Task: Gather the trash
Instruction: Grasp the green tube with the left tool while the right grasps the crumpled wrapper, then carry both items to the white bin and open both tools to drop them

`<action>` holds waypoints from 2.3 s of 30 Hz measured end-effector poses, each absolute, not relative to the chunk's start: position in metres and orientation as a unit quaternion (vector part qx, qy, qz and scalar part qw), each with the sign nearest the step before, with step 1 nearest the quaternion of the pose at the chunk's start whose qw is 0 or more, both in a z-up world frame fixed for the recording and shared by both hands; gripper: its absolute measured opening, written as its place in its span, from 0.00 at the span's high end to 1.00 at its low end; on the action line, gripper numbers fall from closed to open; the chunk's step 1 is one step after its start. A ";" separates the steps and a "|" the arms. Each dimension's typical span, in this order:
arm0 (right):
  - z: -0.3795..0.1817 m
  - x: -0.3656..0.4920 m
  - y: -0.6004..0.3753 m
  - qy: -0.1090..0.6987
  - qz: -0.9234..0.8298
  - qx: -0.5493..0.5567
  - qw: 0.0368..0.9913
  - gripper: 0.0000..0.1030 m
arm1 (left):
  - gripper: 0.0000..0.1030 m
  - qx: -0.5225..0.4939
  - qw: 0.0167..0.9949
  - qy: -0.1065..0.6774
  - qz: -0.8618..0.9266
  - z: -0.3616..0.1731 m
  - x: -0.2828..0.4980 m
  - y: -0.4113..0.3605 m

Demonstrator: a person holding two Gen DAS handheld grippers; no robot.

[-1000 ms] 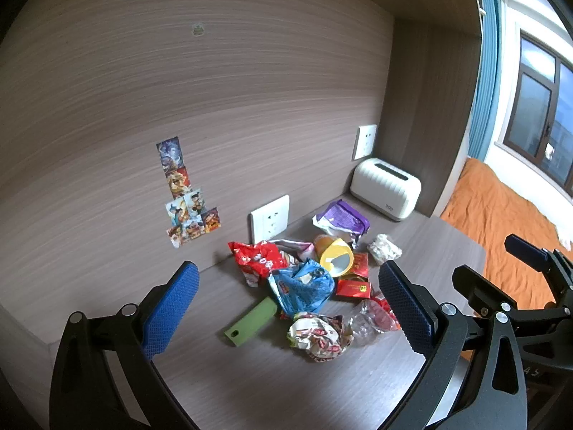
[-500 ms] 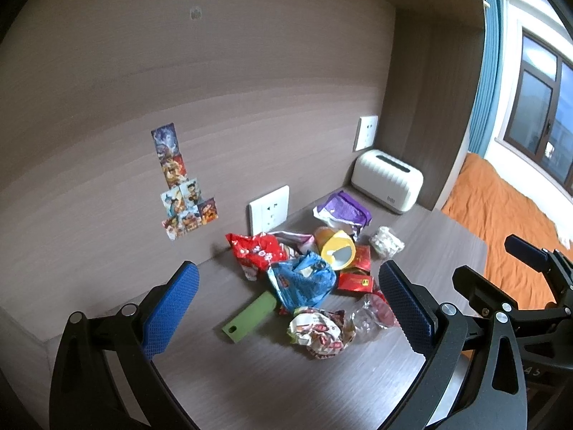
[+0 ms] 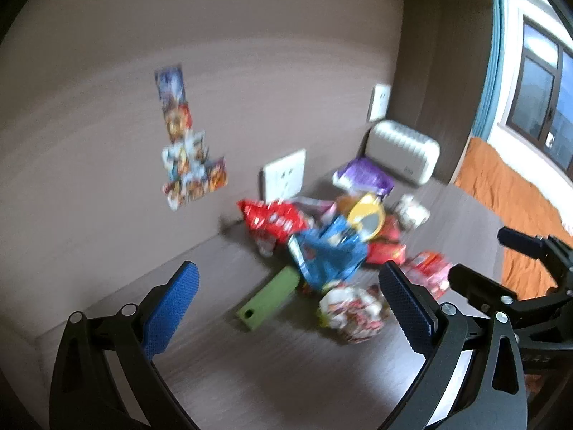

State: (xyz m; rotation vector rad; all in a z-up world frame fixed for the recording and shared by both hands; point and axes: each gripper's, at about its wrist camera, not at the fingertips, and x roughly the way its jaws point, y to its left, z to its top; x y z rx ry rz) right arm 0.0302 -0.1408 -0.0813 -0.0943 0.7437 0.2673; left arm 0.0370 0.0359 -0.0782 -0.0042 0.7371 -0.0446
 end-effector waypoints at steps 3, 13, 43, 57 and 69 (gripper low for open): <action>-0.101 0.037 -0.129 0.375 0.144 -0.058 0.914 0.04 | 0.05 0.009 0.923 0.384 -0.031 -0.110 0.049 0.049; -0.158 0.063 -0.085 0.408 0.186 -0.128 0.885 0.06 | 0.05 0.072 0.904 0.408 -0.104 -0.178 0.091 0.065; -0.055 0.024 -0.227 0.321 0.154 0.018 0.934 0.54 | 0.76 0.083 0.901 0.360 -0.227 -0.087 0.039 -0.039; -0.158 -0.058 -0.429 0.429 -0.088 0.156 0.885 0.54 | 0.76 0.155 0.779 0.423 -0.436 -0.173 0.001 -0.313; -0.402 -0.055 -0.539 0.528 -0.134 0.240 0.804 0.54 | 0.76 0.193 0.696 0.539 -0.433 -0.401 0.007 -0.447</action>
